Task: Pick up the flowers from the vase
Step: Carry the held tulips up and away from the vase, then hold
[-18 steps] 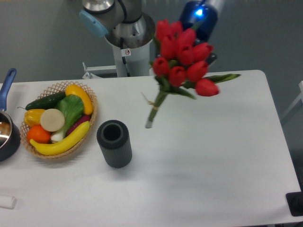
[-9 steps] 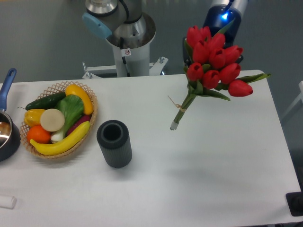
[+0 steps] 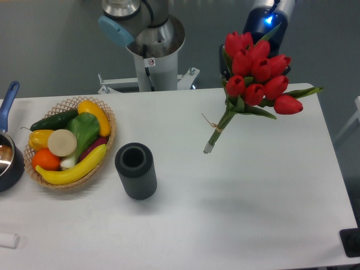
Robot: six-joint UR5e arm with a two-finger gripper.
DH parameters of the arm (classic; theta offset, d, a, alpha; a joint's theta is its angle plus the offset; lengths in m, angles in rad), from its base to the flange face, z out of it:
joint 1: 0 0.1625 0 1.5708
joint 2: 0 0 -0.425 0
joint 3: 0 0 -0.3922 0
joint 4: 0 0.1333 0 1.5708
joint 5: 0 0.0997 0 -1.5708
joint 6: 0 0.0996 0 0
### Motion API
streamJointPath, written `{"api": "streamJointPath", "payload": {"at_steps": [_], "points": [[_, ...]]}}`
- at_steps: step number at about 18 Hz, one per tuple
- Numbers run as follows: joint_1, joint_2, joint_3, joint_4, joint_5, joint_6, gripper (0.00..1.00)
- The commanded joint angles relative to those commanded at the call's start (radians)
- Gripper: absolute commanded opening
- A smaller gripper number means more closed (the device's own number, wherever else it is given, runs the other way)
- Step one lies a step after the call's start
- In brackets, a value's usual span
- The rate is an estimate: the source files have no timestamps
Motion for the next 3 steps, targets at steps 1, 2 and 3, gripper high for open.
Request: {"api": "streamJointPath", "payload": {"at_steps": [1, 2, 3], "points": [[0.000, 0.000, 0.003, 0.000, 0.000, 0.000, 0.44], [0.002, 0.000, 0.003, 0.000, 0.000, 0.000, 0.44], [0.000, 0.000, 0.002, 0.000, 0.000, 0.000, 0.44]]}}
